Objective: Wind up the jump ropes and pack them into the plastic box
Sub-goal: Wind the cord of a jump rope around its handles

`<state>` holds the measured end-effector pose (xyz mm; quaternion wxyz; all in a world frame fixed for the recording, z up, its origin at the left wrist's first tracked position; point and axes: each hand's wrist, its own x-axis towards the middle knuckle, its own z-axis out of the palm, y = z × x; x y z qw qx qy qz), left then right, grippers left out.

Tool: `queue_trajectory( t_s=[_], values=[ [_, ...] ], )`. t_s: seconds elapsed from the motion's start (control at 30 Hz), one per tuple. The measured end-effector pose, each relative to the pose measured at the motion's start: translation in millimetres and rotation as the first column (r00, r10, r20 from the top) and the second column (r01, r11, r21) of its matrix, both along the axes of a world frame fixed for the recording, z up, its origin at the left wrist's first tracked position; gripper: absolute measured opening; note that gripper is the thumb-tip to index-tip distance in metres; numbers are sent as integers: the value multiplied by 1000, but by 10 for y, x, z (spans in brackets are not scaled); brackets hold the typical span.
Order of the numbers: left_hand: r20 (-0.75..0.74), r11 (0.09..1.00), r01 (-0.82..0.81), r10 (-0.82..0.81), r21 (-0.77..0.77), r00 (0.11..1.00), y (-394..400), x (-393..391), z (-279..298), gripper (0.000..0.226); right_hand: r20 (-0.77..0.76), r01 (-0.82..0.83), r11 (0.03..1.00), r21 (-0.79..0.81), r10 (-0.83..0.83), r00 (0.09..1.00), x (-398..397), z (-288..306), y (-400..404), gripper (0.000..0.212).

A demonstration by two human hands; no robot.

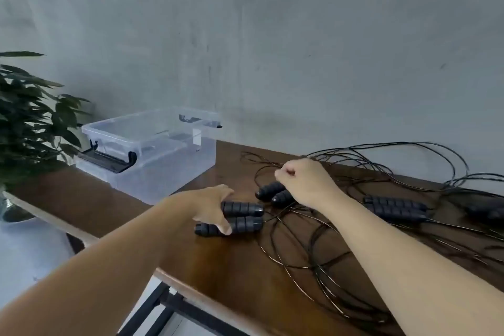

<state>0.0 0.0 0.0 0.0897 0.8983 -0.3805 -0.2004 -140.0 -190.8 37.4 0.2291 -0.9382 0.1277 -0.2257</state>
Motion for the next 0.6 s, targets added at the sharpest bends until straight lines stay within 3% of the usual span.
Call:
queue_trajectory(
  t_s=[0.13, 0.23, 0.37, 0.43, 0.6],
  values=[
    [-36, 997, 16, -13, 75, 999, 6, 176, -184, 110, -190, -43, 999, -3, 42, 981, 185, -183, 103, 26],
    [-71, 998, 24, -21, 50, 997, -17, 307, -254, 98, -247, -42, 999, 23, 47, 968, 303, -301, 118, 25],
    [63, 995, 85, -89, 58, 994, -15, 347, -283, 77, -295, 1, 1000, 26, 6, 956, 415, -469, 97, 25],
    [86, 994, 103, -105, 22, 991, -10, 316, -345, 61, -308, 19, 1000, 14, -14, 951, 452, -516, 98, 28],
    [122, 982, 126, -109, -138, 986, 48, 298, -465, 45, -336, 11, 1000, -27, -19, 942, 503, -581, 161, 34]
  ],
)
